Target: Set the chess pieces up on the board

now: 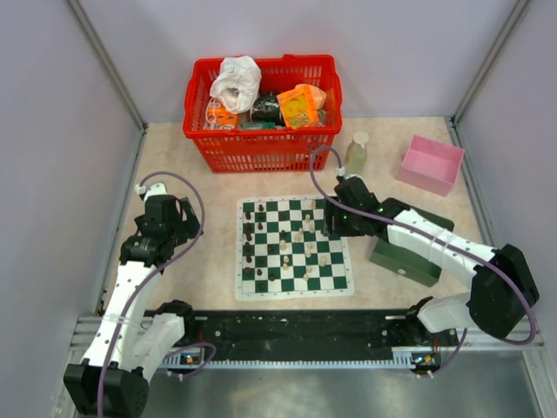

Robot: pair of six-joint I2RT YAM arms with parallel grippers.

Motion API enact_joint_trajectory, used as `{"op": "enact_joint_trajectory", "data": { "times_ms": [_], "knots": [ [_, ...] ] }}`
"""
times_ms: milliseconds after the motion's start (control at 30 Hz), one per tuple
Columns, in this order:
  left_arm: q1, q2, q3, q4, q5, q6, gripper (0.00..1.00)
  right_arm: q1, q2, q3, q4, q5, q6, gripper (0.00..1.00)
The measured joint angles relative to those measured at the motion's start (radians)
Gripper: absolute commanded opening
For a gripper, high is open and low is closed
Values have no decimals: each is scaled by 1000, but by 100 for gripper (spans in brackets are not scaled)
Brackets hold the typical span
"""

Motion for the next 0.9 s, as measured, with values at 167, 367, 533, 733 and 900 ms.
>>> {"op": "enact_joint_trajectory", "data": {
  "times_ms": [167, 367, 533, 733, 900],
  "knots": [
    [0, 0, 0, 0, 3, 0, 93, 75, 6, 2, -11, -2, 1, 64],
    [0, 0, 0, 0, 7, 0, 93, 102, 84, 85, -30, -3, -14, 58],
    [0, 0, 0, 0, 6, 0, 93, 130, 190, 196, -21, -21, -41, 56],
    [0, 0, 0, 0, 6, 0, 93, 223, 365, 328, 2, -31, -57, 52],
    [0, -1, 0, 0, 6, 0, 93, 286, 458, 369, 6, -21, -56, 50]
  ]
}}
